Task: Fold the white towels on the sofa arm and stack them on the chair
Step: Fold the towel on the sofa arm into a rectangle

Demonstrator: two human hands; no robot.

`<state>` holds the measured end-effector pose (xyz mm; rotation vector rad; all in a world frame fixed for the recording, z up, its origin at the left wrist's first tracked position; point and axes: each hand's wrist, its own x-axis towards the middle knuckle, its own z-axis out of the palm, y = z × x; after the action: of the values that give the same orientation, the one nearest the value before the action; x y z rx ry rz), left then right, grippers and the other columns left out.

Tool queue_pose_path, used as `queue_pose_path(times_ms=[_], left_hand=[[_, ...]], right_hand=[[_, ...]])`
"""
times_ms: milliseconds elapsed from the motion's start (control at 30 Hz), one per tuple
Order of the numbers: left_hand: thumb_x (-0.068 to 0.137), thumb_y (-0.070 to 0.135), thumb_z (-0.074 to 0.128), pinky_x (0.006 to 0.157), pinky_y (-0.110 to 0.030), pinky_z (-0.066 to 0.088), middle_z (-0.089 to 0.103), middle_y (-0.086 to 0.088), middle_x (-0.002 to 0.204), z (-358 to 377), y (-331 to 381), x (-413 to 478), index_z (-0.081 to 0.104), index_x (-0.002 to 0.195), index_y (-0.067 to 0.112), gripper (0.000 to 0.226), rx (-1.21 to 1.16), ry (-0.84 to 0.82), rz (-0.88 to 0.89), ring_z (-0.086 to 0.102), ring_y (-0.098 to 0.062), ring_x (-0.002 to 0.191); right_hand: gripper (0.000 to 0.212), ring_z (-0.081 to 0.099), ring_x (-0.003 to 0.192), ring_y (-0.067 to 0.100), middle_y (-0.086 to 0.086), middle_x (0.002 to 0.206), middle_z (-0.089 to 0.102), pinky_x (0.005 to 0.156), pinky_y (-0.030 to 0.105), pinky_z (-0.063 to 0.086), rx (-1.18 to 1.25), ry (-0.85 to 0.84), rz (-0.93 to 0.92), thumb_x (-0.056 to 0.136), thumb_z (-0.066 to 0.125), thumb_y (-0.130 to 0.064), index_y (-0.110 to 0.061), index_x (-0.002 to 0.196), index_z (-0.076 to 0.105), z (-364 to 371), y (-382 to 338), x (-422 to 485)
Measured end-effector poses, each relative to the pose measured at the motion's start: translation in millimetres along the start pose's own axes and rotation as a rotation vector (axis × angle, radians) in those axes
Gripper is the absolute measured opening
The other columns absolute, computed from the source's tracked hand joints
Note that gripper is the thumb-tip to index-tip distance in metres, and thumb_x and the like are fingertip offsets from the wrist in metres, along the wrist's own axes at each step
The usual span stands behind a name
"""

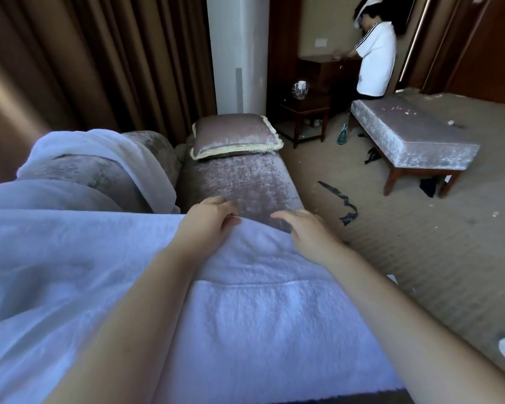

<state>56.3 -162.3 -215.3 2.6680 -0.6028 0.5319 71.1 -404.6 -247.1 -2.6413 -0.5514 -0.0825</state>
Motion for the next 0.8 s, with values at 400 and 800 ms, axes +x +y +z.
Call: queue_pose_path(times_ms=[400, 800], left_hand=[[0.09, 0.035, 0.045, 0.064, -0.03, 0.038, 0.055, -0.003, 0.074, -42, 13, -20, 0.064, 0.083, 0.01, 0.032, 0.128, 0.249, 0.131, 0.051, -0.025, 0.069], [0.09, 0.03, 0.061, 0.06, -0.03, 0.035, 0.052, -0.003, 0.077, -106, 64, -90, 0.053, 0.082, 0.009, 0.024, 0.263, 0.336, 0.224, 0.046, -0.022, 0.072]], right_hand=[[0.045, 0.05, 0.072, 0.023, -0.008, 0.067, 0.047, 0.076, 0.035, 0.031, -0.248, 0.232, -0.087, 0.087, 0.033, -0.053, -0.016, 0.076, 0.056, -49, 23, -44], [0.016, 0.046, 0.081, 0.021, 0.003, 0.085, 0.061, 0.067, 0.033, 0.03, -0.329, 0.784, -0.167, 0.082, 0.049, -0.008, -0.01, 0.085, 0.065, -91, 18, -163]])
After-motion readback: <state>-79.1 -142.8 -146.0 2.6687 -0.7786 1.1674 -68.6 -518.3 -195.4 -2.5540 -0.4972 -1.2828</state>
